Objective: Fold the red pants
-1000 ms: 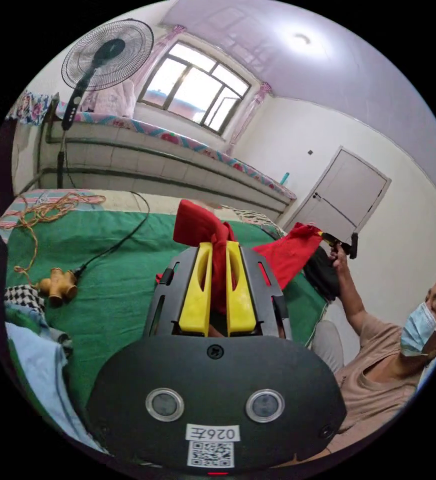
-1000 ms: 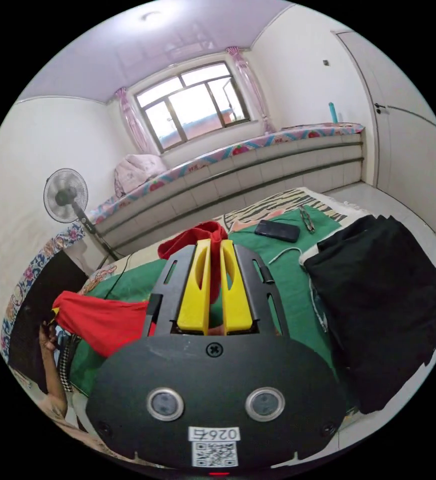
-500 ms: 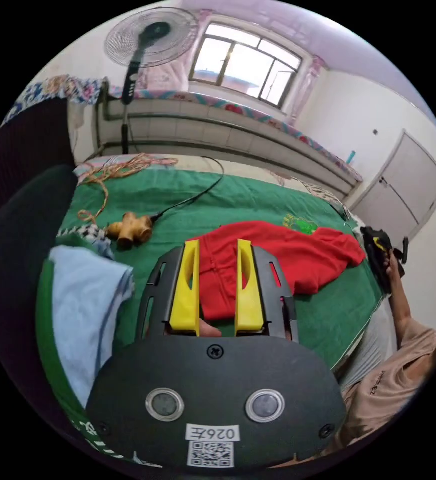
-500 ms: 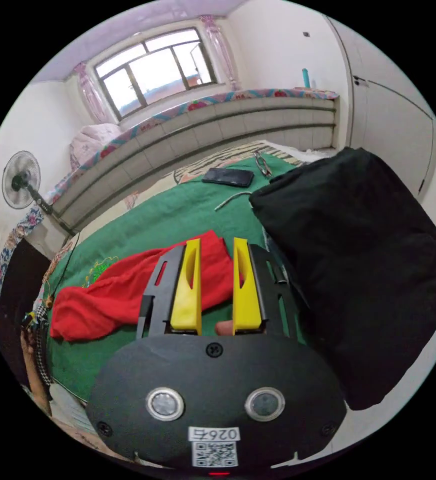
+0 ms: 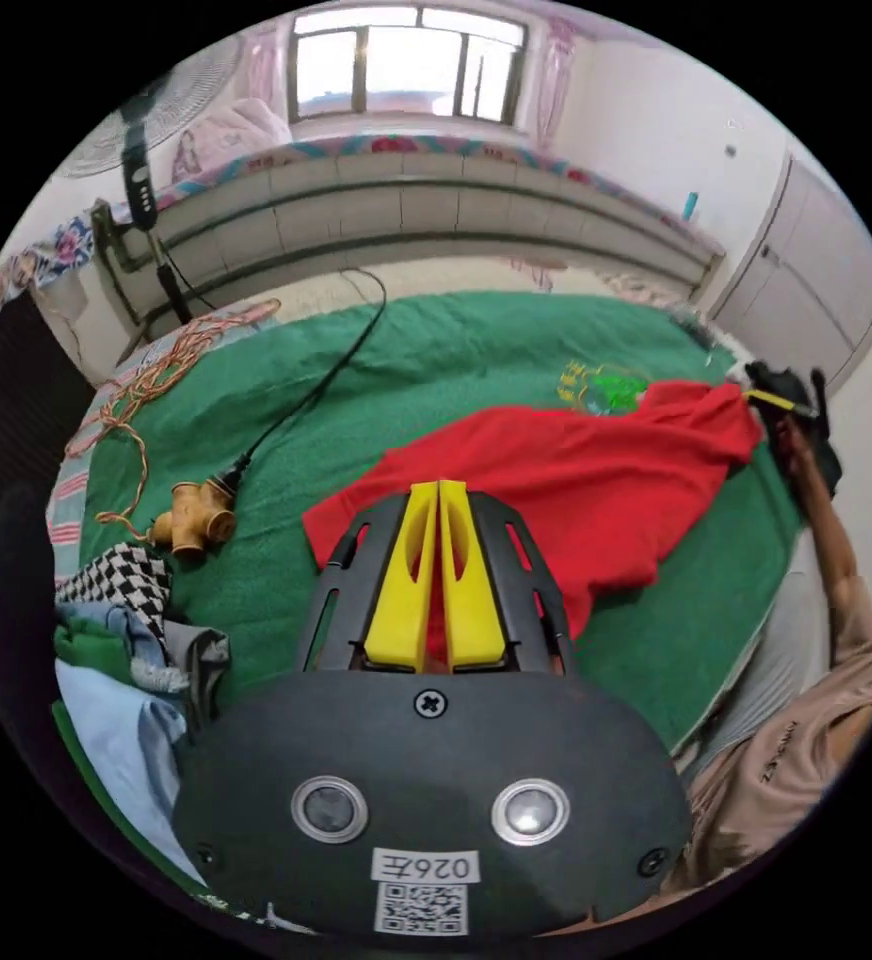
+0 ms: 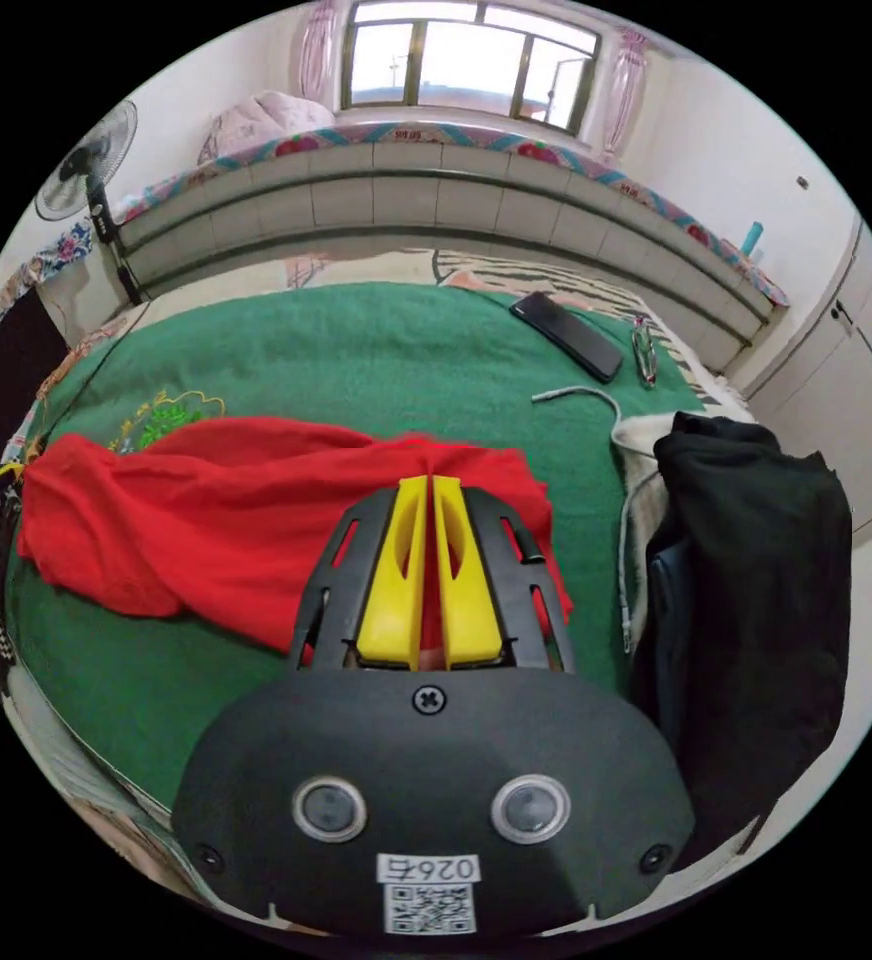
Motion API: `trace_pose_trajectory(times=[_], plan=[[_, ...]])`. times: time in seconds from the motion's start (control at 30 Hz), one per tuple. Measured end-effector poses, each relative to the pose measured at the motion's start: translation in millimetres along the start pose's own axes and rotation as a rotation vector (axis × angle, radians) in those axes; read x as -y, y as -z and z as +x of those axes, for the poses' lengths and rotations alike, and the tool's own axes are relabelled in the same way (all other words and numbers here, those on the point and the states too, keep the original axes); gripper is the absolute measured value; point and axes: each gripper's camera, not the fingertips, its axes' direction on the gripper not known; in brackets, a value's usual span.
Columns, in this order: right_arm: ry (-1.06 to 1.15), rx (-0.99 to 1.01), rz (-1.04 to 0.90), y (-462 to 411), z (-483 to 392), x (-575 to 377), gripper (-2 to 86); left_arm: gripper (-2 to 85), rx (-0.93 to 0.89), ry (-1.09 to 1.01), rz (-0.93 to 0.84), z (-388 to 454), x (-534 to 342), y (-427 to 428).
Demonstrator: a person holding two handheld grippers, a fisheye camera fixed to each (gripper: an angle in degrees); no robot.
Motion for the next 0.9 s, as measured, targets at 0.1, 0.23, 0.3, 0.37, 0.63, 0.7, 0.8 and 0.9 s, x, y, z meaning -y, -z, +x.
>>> trace_pose_trajectory(times=[0.1,0.23,0.3,0.37,0.63,0.7,0.8,0.9], plan=[[-0.114,0.191,0.223,54,35,-34,-1.5,-0.8,-0.311,-0.029,0.292,-14,-40,60],[-0.161,0.451,0.322,89,80,-103,-1.4,-0.6,-0.475,-0.048,0.395,-29,-97,97],[-0.161,0.490,0.310,92,91,-129,-1.4,0.0,-0.264,0.033,0.310,-37,-117,94],[-0.171,0.511,0.277,89,99,-147,-1.4,3.9,-0.179,0.086,0.240,-44,-116,79],[-0.205,0.597,0.233,75,109,-161,-1.3,3.0,0.166,0.224,-0.229,-42,-42,-59],[-0.184,0.617,0.250,80,113,-160,-1.3,0.6,0.176,0.142,-0.185,-30,-37,-49],[-0.140,0.697,0.376,100,129,-173,-1.2,-0.3,0.097,0.052,0.019,-28,-59,1],[-0.138,0.794,0.496,114,152,-204,-1.1,-0.6,-0.168,0.000,0.207,-47,-109,51]])
